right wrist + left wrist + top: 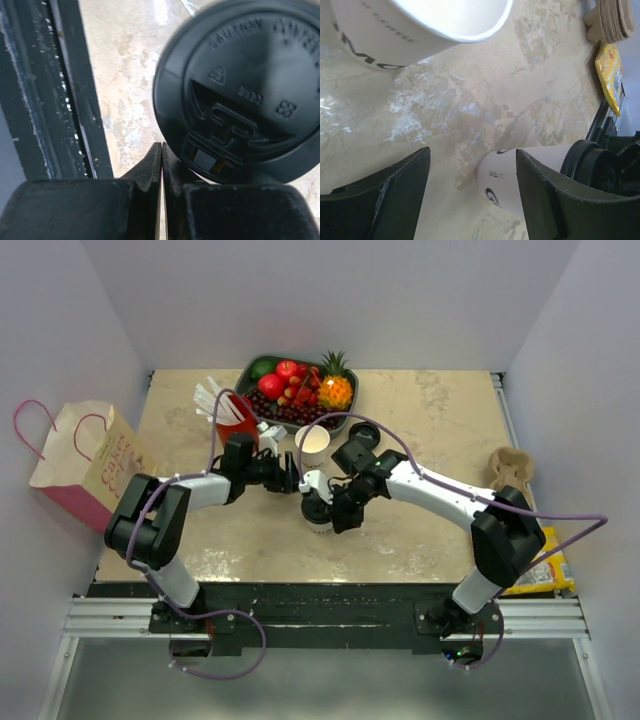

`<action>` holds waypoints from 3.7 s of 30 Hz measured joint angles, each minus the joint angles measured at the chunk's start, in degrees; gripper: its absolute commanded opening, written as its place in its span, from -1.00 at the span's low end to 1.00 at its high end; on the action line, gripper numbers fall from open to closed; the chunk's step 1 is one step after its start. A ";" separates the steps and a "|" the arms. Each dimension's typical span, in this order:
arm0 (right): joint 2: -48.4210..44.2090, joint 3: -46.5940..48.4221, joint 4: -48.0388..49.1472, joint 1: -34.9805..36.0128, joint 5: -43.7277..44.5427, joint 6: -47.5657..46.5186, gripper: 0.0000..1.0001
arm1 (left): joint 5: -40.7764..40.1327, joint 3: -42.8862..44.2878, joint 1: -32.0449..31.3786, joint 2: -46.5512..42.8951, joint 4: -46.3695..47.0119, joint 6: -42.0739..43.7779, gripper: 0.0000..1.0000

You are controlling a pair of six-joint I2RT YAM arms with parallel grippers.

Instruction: Pack the takeout coffee

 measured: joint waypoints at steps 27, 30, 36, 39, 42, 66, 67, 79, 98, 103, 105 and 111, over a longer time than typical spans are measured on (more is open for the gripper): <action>9.31 10.40 5.03 -11.06 5.25 12.44 -0.07 | -6.36 -6.97 5.09 -21.33 -17.77 7.32 0.77; 6.71 10.43 6.08 -15.34 5.73 17.25 0.97 | -4.15 -9.90 8.96 -27.58 -14.58 4.15 0.81; 4.44 10.49 8.26 -20.46 -7.10 25.73 0.98 | 6.64 -18.91 10.91 -32.92 -0.04 -6.49 0.99; 4.59 6.73 13.33 -19.98 -17.64 32.63 0.98 | 9.99 -22.01 10.93 -30.82 3.56 -10.67 0.99; 5.51 2.62 17.62 -19.47 -24.61 37.40 0.98 | 12.35 -23.12 10.75 -29.75 4.83 -12.61 0.98; 13.88 -3.32 32.83 -16.15 -41.75 47.10 0.62 | 21.46 -24.87 7.78 -14.47 15.80 -17.35 0.88; 14.14 -3.48 33.09 -15.78 -41.88 47.15 0.60 | 22.05 -24.87 8.02 -13.73 16.35 -17.73 0.88; 19.78 -6.38 38.99 -15.17 -43.63 52.28 0.41 | 29.31 -23.71 8.76 -3.91 25.49 -22.82 0.84; 23.87 1.42 29.81 -15.50 -45.24 47.34 0.52 | 28.85 -21.33 9.20 -5.66 23.96 -21.49 0.95; 22.82 2.60 29.88 -15.06 -42.71 46.34 0.60 | 25.42 -19.39 8.76 -12.52 17.27 -16.48 0.99; 22.82 2.95 30.27 -14.95 -42.23 46.93 0.64 | 24.50 -17.73 8.00 -14.10 14.23 -13.51 0.99; 22.84 4.46 34.49 -14.80 -41.97 51.23 0.71 | 22.18 -16.65 6.25 -14.36 9.44 -9.38 0.97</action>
